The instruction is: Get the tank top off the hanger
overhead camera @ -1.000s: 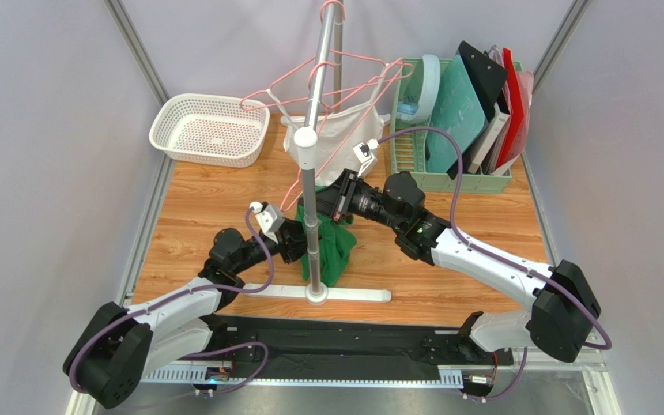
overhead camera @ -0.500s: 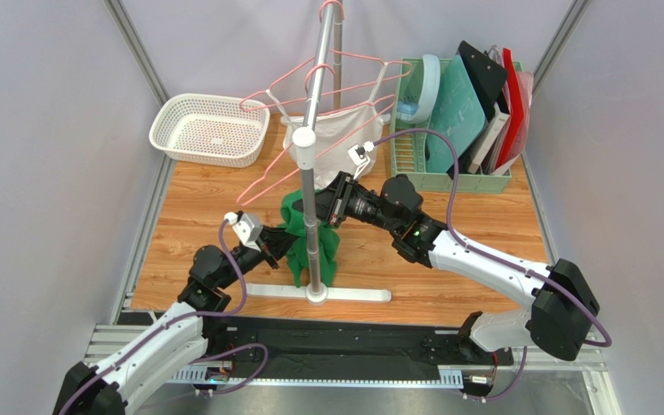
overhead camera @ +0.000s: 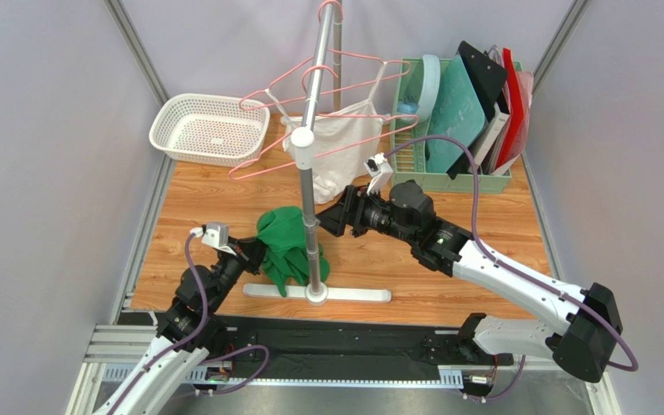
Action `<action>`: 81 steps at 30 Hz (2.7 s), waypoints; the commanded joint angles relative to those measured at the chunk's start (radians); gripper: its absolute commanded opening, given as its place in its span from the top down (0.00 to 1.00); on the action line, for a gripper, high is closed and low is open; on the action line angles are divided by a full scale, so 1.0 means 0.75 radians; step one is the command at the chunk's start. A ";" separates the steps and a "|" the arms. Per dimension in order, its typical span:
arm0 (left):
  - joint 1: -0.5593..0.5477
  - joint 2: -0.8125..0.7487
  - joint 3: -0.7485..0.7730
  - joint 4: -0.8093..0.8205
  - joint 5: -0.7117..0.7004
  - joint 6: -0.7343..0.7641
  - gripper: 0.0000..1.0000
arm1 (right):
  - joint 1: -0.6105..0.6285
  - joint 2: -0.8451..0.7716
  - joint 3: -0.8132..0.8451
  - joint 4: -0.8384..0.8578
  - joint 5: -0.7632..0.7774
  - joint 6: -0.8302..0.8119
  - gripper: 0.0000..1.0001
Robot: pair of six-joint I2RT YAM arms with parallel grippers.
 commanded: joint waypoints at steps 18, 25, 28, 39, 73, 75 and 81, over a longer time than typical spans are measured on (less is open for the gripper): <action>0.872 0.947 0.948 -0.675 0.126 -0.258 1.00 | 0.007 -0.793 -0.318 -0.600 0.177 -0.147 0.27; 0.985 1.363 1.620 -0.692 0.157 -0.282 1.00 | 0.007 -0.940 -0.314 -0.708 0.195 -0.184 0.27; 0.985 1.539 1.862 -0.651 0.139 -0.258 1.00 | 0.009 -0.979 -0.300 -0.749 0.189 -0.192 0.27; 0.871 1.800 2.095 -0.481 -0.120 -0.341 1.00 | 0.009 -1.092 -0.222 -0.878 0.277 -0.315 0.26; 0.821 2.519 2.088 0.032 -0.465 -1.104 1.00 | 0.007 -1.006 -0.169 -0.896 0.384 -0.436 0.24; 0.844 2.558 2.143 -0.004 -0.377 -1.112 1.00 | 0.007 -0.986 -0.165 -0.894 0.371 -0.430 0.24; 0.856 2.491 2.137 -0.151 -0.389 -1.061 0.01 | 0.009 -0.979 -0.152 -0.884 0.328 -0.383 0.24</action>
